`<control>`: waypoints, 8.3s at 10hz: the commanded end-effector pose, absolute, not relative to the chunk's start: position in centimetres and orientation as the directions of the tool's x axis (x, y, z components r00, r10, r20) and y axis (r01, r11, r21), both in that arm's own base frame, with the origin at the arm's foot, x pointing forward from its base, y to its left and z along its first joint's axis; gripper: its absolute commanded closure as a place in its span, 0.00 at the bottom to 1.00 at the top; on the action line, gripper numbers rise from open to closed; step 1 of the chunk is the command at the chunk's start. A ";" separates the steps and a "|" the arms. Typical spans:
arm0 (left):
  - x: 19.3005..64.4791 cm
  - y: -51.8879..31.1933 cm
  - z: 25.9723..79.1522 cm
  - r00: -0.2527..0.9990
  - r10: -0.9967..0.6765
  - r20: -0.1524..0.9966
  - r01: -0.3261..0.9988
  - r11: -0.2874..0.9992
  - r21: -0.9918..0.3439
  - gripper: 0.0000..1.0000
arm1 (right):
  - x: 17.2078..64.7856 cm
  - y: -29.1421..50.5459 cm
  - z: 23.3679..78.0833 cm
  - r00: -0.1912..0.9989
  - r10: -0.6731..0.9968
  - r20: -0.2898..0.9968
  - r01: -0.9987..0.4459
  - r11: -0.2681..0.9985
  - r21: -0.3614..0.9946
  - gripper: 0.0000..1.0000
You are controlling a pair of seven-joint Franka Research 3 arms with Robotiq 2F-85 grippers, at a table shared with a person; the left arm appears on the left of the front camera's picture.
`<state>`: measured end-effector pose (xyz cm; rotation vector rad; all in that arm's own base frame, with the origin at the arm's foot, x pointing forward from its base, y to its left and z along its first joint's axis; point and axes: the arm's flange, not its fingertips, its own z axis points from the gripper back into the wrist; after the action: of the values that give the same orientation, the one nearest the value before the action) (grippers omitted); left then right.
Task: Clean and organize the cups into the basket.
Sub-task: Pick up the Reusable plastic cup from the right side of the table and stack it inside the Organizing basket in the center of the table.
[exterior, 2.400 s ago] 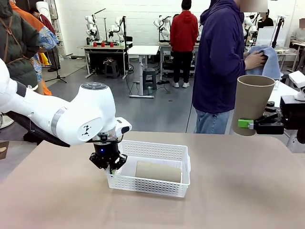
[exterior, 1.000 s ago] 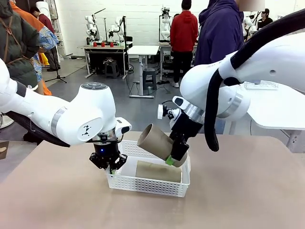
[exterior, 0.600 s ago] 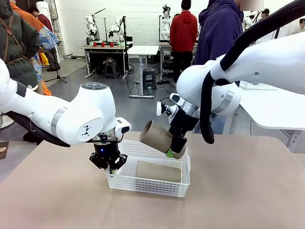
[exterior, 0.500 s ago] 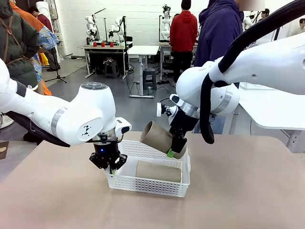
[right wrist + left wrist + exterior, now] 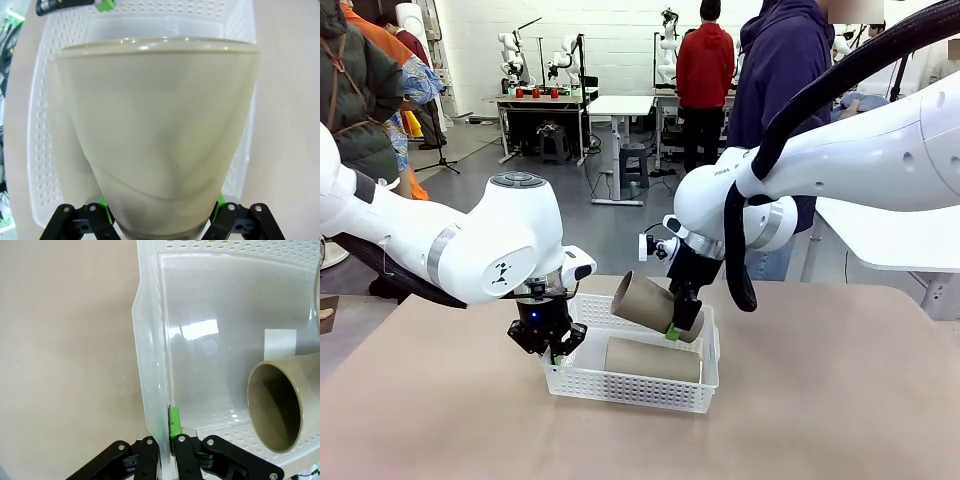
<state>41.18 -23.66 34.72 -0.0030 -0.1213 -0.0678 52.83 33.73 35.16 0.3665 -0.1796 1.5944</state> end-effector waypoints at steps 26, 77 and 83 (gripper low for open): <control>41.1 -23.6 34.9 0.989 -0.069 0.127 0.070 0.998 0.003 1.00 | 41.3 -9.8 39.8 -0.006 0.255 0.967 -0.994 0.104 -0.033 0.00; 41.1 -23.6 34.9 0.989 -0.069 0.127 0.070 0.998 0.003 1.00 | 47.0 -3.8 23.9 0.082 0.325 0.942 -0.996 0.011 0.083 0.00; 41.1 -23.6 34.9 0.989 -0.069 0.127 0.070 0.998 0.003 1.00 | 48.6 -1.0 22.2 0.099 0.293 0.951 -0.993 -0.025 0.111 0.00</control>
<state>41.17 -23.65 34.71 -0.0030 -0.1210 -0.0676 47.85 -1.99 22.27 1.0554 -0.8520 1.2901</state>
